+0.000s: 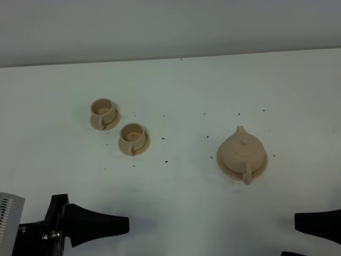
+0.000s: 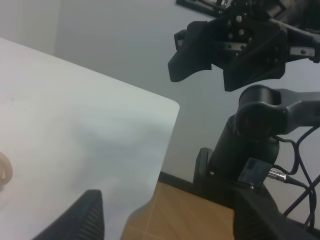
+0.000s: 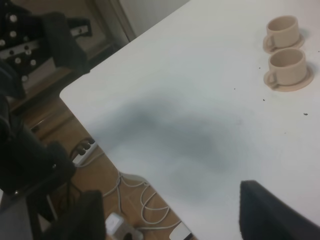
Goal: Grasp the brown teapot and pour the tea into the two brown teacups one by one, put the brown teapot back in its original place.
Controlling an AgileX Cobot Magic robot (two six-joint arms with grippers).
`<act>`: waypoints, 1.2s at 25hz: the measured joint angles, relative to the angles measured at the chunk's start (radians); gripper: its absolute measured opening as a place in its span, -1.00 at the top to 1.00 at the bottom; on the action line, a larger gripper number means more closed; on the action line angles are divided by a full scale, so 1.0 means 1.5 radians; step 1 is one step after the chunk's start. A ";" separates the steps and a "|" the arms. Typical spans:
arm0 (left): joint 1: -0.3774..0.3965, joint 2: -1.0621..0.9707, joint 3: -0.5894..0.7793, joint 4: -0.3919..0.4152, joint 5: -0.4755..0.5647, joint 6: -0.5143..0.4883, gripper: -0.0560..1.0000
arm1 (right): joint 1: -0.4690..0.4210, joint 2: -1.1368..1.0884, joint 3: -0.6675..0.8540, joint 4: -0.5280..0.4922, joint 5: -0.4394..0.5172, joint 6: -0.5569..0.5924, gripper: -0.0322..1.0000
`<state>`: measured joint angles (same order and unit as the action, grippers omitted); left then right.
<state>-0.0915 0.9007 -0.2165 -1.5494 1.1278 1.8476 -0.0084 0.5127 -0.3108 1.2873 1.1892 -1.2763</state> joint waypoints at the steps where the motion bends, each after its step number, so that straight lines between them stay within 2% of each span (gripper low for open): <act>1: 0.000 0.000 0.000 0.000 0.000 0.000 -0.18 | 0.000 0.000 0.000 0.000 0.000 0.001 -0.17; 21: 0.000 0.000 0.000 -0.002 0.000 0.000 -0.18 | 0.000 0.000 0.000 0.000 0.002 0.001 -0.17; 25: 0.000 0.000 -0.004 -0.047 0.017 -0.001 -0.12 | 0.000 0.000 0.000 0.004 -0.014 0.001 -0.17; 30: 0.000 -0.001 -0.062 -0.092 0.025 -0.003 0.08 | 0.000 0.000 0.000 0.010 -0.053 0.001 -0.17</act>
<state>-0.0915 0.8998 -0.3093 -1.6868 1.1654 1.8428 -0.0084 0.5127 -0.3108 1.3023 1.1097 -1.2755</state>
